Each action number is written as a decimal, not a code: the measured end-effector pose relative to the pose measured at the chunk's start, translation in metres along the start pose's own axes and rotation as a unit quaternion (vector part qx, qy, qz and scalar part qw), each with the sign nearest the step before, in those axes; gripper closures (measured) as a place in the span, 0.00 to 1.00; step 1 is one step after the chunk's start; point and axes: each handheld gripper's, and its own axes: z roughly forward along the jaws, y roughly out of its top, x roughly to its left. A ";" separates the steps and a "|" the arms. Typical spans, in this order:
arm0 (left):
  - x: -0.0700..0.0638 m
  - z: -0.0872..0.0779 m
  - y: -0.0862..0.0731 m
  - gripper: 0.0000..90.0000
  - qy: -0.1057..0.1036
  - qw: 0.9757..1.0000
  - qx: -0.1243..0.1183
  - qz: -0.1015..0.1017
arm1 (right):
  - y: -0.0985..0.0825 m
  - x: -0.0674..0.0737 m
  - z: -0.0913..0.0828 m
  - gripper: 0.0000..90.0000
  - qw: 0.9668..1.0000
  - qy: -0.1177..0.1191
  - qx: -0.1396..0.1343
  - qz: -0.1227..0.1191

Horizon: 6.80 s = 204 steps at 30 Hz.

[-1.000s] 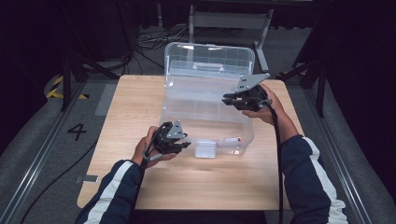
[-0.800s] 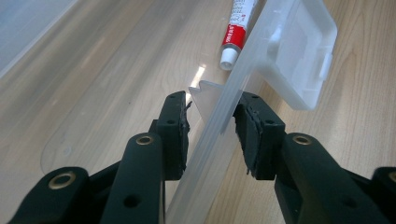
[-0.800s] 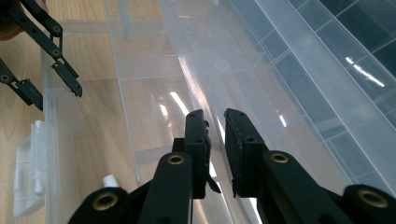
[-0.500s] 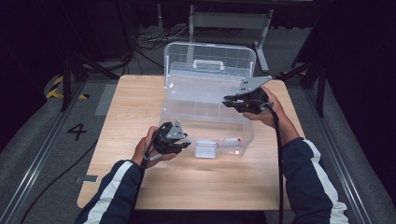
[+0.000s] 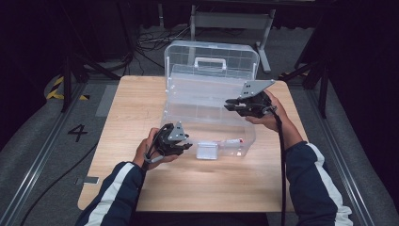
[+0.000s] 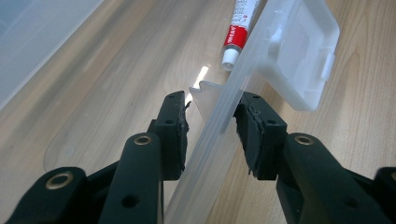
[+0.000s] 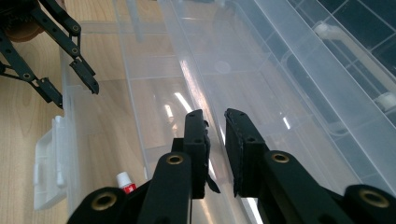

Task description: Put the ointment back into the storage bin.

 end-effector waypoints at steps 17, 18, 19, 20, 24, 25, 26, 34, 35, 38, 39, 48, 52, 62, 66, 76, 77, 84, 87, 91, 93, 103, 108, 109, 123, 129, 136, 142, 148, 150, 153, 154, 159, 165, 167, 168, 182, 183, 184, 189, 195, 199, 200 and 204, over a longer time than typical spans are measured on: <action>0.000 -0.001 -0.001 0.74 -0.018 0.999 -0.025 -0.013 | -0.009 0.006 -0.002 0.86 1.000 -0.012 -0.023 0.014; -0.001 -0.001 -0.001 0.74 -0.017 1.000 -0.022 -0.009 | -0.009 0.006 -0.002 0.86 1.000 -0.013 -0.024 0.013; -0.001 -0.001 -0.001 0.74 -0.016 1.000 -0.024 -0.007 | -0.009 0.007 -0.002 0.86 1.000 -0.014 -0.025 0.014; -0.001 -0.001 -0.001 0.74 -0.016 1.000 -0.024 -0.008 | -0.010 0.007 -0.003 0.86 0.999 -0.015 -0.025 0.015; -0.001 -0.001 -0.001 0.74 -0.017 1.000 -0.024 -0.010 | -0.013 0.010 -0.003 0.86 0.999 -0.015 -0.034 0.020; -0.001 -0.001 -0.001 0.74 -0.017 1.000 -0.024 -0.011 | -0.014 0.010 -0.003 0.86 0.999 -0.014 -0.037 0.021; -0.001 -0.001 -0.001 0.74 -0.018 0.999 -0.024 -0.011 | -0.015 0.011 -0.003 0.86 0.999 -0.013 -0.040 0.024; -0.004 -0.001 -0.001 0.74 -0.014 1.000 -0.023 -0.009 | -0.020 0.013 -0.005 0.84 0.998 -0.016 -0.050 0.031; -0.004 -0.001 -0.001 0.74 -0.013 1.000 -0.024 -0.008 | -0.020 0.014 -0.005 0.84 0.998 -0.017 -0.049 0.030; -0.005 0.000 0.000 0.74 -0.011 1.000 -0.024 -0.007 | -0.020 0.015 -0.006 0.83 0.998 -0.023 -0.046 0.028; -0.005 0.000 0.000 0.74 -0.010 1.000 -0.022 -0.007 | -0.020 0.016 -0.006 0.83 0.998 -0.025 -0.046 0.027; -0.007 0.000 0.000 0.74 -0.002 1.000 -0.021 0.007 | -0.022 0.019 -0.007 0.83 0.998 -0.024 -0.043 0.027; -0.009 -0.002 0.000 0.74 0.006 1.000 -0.019 0.014 | -0.022 0.020 -0.008 0.83 0.999 -0.023 -0.040 0.025; -0.008 -0.008 -0.002 0.76 0.010 1.000 -0.020 0.020 | -0.023 0.022 -0.008 0.83 0.999 -0.023 -0.039 0.024; -0.006 -0.011 -0.006 0.75 0.009 1.000 -0.024 0.015 | -0.023 0.022 -0.008 0.83 0.999 -0.023 -0.038 0.023; -0.005 -0.019 -0.006 0.75 0.001 0.998 -0.059 0.006 | -0.023 0.025 -0.008 0.83 0.999 -0.019 -0.031 0.016; -0.005 -0.021 -0.005 0.77 0.002 0.998 -0.062 0.007 | -0.023 0.026 -0.008 0.83 0.999 -0.019 -0.031 0.015; -0.006 -0.024 -0.004 0.81 0.007 0.998 -0.060 0.010 | -0.023 0.026 -0.008 0.83 0.999 -0.016 -0.029 0.014; -0.006 -0.028 -0.005 0.83 0.005 0.998 -0.065 0.010 | -0.023 0.027 -0.008 0.83 0.999 -0.016 -0.029 0.013; -0.006 -0.033 -0.005 0.85 0.007 0.998 -0.065 0.013 | -0.024 0.027 -0.008 0.83 0.999 -0.016 -0.029 0.012; -0.005 -0.036 -0.006 0.86 0.008 0.998 -0.067 0.010 | -0.024 0.027 -0.008 0.83 0.999 -0.016 -0.029 0.013; -0.001 -0.054 -0.015 0.93 0.026 0.997 -0.070 -0.002 | -0.025 0.028 -0.009 0.83 0.999 -0.013 -0.029 0.014; 0.007 -0.063 -0.025 0.96 0.040 0.996 -0.071 -0.019 | -0.025 0.029 -0.009 0.83 0.999 -0.014 -0.030 0.014; 0.007 -0.063 -0.025 0.98 0.040 0.996 -0.071 -0.019 | -0.025 0.029 -0.009 0.83 0.999 -0.014 -0.030 0.014; 0.036 -0.080 -0.041 1.00 0.090 0.988 -0.091 -0.088 | -0.026 0.031 -0.008 0.83 1.000 -0.010 -0.027 0.012; 0.052 -0.089 -0.031 1.00 0.115 0.980 -0.122 -0.106 | -0.025 0.031 -0.008 0.83 1.000 -0.010 -0.027 0.010; 0.081 -0.088 -0.013 1.00 0.123 0.974 -0.139 -0.131 | -0.025 0.032 -0.008 0.82 1.000 -0.013 -0.024 0.010; 0.097 -0.080 0.002 1.00 0.110 0.969 -0.154 -0.159 | -0.025 0.034 -0.008 0.82 1.000 -0.017 -0.021 0.005; 0.104 -0.072 0.014 1.00 0.107 0.967 -0.162 -0.167 | -0.024 0.035 -0.008 0.82 1.000 -0.020 -0.015 0.000; 0.109 -0.069 0.017 1.00 0.108 0.966 -0.159 -0.173 | -0.023 0.037 -0.008 0.81 1.000 -0.026 -0.009 -0.008; 0.115 -0.069 0.016 1.00 0.104 0.964 -0.165 -0.181 | -0.023 0.037 -0.008 0.81 1.000 -0.027 -0.008 -0.011; 0.116 -0.068 0.016 1.00 0.108 0.963 -0.167 -0.184 | -0.023 0.037 -0.008 0.81 1.000 -0.026 -0.008 -0.011; 0.121 -0.069 0.016 1.00 0.110 0.959 -0.175 -0.195 | -0.023 0.039 -0.008 0.81 1.000 -0.029 -0.002 -0.009; 0.120 -0.074 0.022 1.00 0.114 0.957 -0.183 -0.193 | -0.023 0.040 -0.009 0.81 1.000 -0.025 0.004 -0.013; 0.120 -0.076 0.024 1.00 0.114 0.958 -0.183 -0.189 | -0.023 0.041 -0.009 0.81 1.000 -0.025 0.008 -0.014; 0.120 -0.076 0.025 1.00 0.113 0.959 -0.182 -0.188 | -0.022 0.042 -0.009 0.81 0.999 -0.025 0.010 -0.018; 0.112 -0.075 0.024 1.00 0.127 0.957 -0.179 -0.189 | -0.026 0.047 -0.010 0.80 0.999 -0.030 0.017 -0.026; 0.112 -0.076 0.024 1.00 0.126 0.958 -0.177 -0.187 | -0.027 0.047 -0.011 0.80 0.999 -0.032 0.019 -0.025; 0.112 -0.076 0.023 1.00 0.125 0.958 -0.178 -0.187 | -0.027 0.047 -0.012 0.80 0.999 -0.033 0.020 -0.024; 0.107 -0.078 0.024 1.00 0.132 0.962 -0.167 -0.173 | -0.030 0.049 -0.021 0.81 0.998 -0.046 0.021 -0.027; 0.105 -0.079 0.023 1.00 0.130 0.963 -0.166 -0.166 | -0.038 0.047 -0.035 0.83 0.998 -0.056 0.018 -0.018; 0.105 -0.080 0.022 1.00 0.127 0.964 -0.166 -0.166 | -0.042 0.046 -0.043 0.83 0.998 -0.064 0.015 -0.013; 0.105 -0.080 0.022 1.00 0.127 0.964 -0.166 -0.166 | -0.043 0.045 -0.045 0.83 0.998 -0.067 0.013 -0.013; 0.104 -0.082 0.023 1.00 0.125 0.967 -0.156 -0.158 | -0.048 0.044 -0.056 0.84 0.997 -0.073 0.010 -0.005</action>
